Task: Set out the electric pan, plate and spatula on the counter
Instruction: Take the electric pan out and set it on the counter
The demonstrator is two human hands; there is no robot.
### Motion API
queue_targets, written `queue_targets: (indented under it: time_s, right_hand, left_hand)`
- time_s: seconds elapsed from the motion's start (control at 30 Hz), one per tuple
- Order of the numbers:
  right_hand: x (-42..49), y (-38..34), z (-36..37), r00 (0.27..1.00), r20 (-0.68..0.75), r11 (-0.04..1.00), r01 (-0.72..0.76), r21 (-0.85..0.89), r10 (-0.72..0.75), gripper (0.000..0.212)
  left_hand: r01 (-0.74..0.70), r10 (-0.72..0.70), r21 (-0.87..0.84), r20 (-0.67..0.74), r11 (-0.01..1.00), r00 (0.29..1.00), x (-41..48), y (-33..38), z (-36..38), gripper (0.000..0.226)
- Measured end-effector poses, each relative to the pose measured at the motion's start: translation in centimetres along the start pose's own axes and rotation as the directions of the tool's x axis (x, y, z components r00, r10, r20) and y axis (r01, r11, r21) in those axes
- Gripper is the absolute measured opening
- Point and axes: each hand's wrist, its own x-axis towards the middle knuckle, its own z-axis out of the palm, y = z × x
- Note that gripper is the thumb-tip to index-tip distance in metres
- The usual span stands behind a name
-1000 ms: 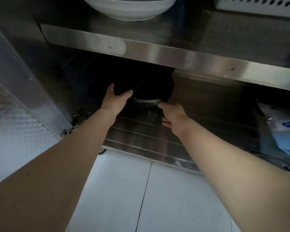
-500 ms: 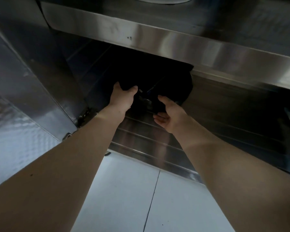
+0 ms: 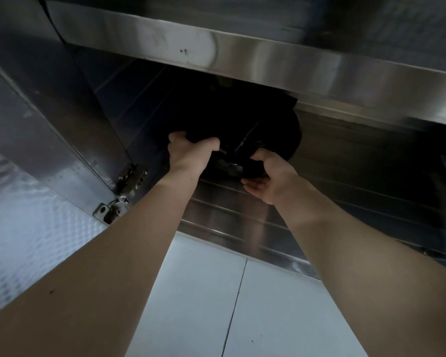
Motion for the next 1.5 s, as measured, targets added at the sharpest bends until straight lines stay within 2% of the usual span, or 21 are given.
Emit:
queue_targets:
  time_s: [0.13, 0.37, 0.47, 0.53, 0.6, 0.67, 0.77, 0.9, 1.0, 1.03, 1.1, 1.13, 1.17, 1.23, 1.3, 1.37, 1.4, 1.47, 1.5]
  right_hand:
    - [-1.5, 1.0, -2.2, 1.000, -0.019, 0.999, -0.017, -0.038, 0.017, 0.011]
    - [-4.5, 2.6, -7.2, 0.995, -0.079, 0.994, -0.063, -0.092, 0.056, 0.004]
    - [-5.6, 3.1, -9.3, 0.992, -0.100, 0.990, -0.089, -0.106, 0.078, 0.006]
    - [-6.3, 3.4, -10.5, 0.990, -0.108, 0.987, -0.100, -0.129, 0.086, 0.005]
    - [-6.8, 3.6, -11.6, 0.987, -0.126, 0.980, -0.115, -0.161, 0.095, 0.004]
    - [-7.2, 3.6, -12.4, 0.985, -0.141, 0.975, -0.125, -0.186, 0.100, 0.005]
    - [-7.5, 3.6, -13.0, 0.984, -0.147, 0.967, -0.133, -0.218, 0.103, 0.005]
    - [-7.6, 3.7, -13.0, 0.982, -0.161, 0.964, -0.131, -0.232, 0.095, 0.006]
    - [-7.8, 3.6, -12.9, 0.980, -0.175, 0.965, -0.132, -0.228, 0.093, 0.007]
    - [-7.8, 3.5, -12.9, 0.979, -0.181, 0.964, -0.134, -0.229, 0.093, 0.007]
    - [-7.9, 3.4, -12.8, 0.976, -0.194, 0.962, -0.140, -0.234, 0.095, 0.008]
    - [-7.9, 3.4, -12.6, 0.975, -0.198, 0.962, -0.142, -0.232, 0.096, 0.009]
    - [-8.0, 3.3, -12.5, 0.974, -0.202, 0.963, -0.144, -0.228, 0.097, 0.009]
    - [-8.0, 3.2, -12.4, 0.973, -0.208, 0.964, -0.143, -0.222, 0.097, 0.010]
    - [-7.9, 3.0, -12.3, 0.972, -0.213, 0.960, -0.148, -0.238, 0.097, 0.010]
    - [-7.8, 2.9, -12.3, 0.972, -0.216, 0.951, -0.153, -0.267, 0.095, 0.010]
    - [-7.7, 2.8, -12.2, 0.971, -0.218, 0.949, -0.153, -0.276, 0.093, 0.010]
    - [-7.6, 2.6, -12.0, 0.971, -0.223, 0.947, -0.149, -0.286, 0.085, 0.012]
    - [-7.5, 2.6, -12.0, 0.971, -0.227, 0.948, -0.140, -0.285, 0.075, 0.013]
  left_hand:
    - [-0.103, 0.089, 0.129, 0.112, 0.986, 0.990, -1.2, -0.9, -0.5, 0.077]
    - [-0.188, 0.151, 0.183, 0.196, 0.965, 0.969, -3.7, -1.4, -0.4, 0.069]
    - [-0.306, 0.251, 0.263, 0.223, 0.915, 0.942, -4.7, -1.0, 0.6, 0.072]
    - [-0.464, 0.356, 0.393, 0.318, 0.794, 0.879, -5.8, -0.6, 1.5, 0.075]
    - [-0.607, 0.405, 0.504, 0.459, 0.614, 0.791, -6.8, -0.7, 2.3, 0.076]
    - [-0.664, 0.428, 0.548, 0.508, 0.508, 0.747, -7.6, -0.8, 2.9, 0.072]
    - [-0.640, 0.542, 0.592, 0.369, 0.489, 0.755, -8.4, -0.5, 3.2, 0.049]
    - [-0.620, 0.654, 0.681, 0.270, 0.389, 0.707, -9.0, -0.4, 3.3, 0.057]
    - [-0.605, 0.732, 0.694, 0.163, 0.391, 0.661, -9.1, 0.0, 2.8, 0.055]
    - [-0.637, 0.770, 0.693, 0.187, 0.337, 0.610, -9.0, 0.0, 2.7, 0.054]
    - [-0.724, 0.777, 0.674, 0.375, 0.147, 0.507, -8.8, 0.2, 2.9, 0.052]
    - [-0.748, 0.743, 0.660, 0.463, 0.076, 0.484, -8.8, 0.4, 3.0, 0.044]
    - [-0.753, 0.697, 0.656, 0.517, 0.051, 0.497, -8.7, 0.4, 3.2, 0.033]
    - [-0.728, 0.628, 0.679, 0.525, 0.098, 0.574, -8.4, 0.4, 3.1, 0.020]
    - [-0.693, 0.619, 0.679, 0.442, 0.243, 0.650, -8.0, -0.1, 2.5, 0.021]
    - [-0.591, 0.568, 0.660, 0.290, 0.465, 0.770, -7.5, -0.7, 1.6, 0.032]
    - [-0.499, 0.493, 0.632, 0.205, 0.593, 0.846, -7.1, -0.9, 1.1, 0.039]
    - [-0.271, 0.259, 0.468, 0.090, 0.841, 0.962, -6.1, -1.0, 0.6, 0.054]
    - [-0.166, 0.149, 0.355, 0.073, 0.920, 0.986, -5.5, -0.8, 0.6, 0.057]
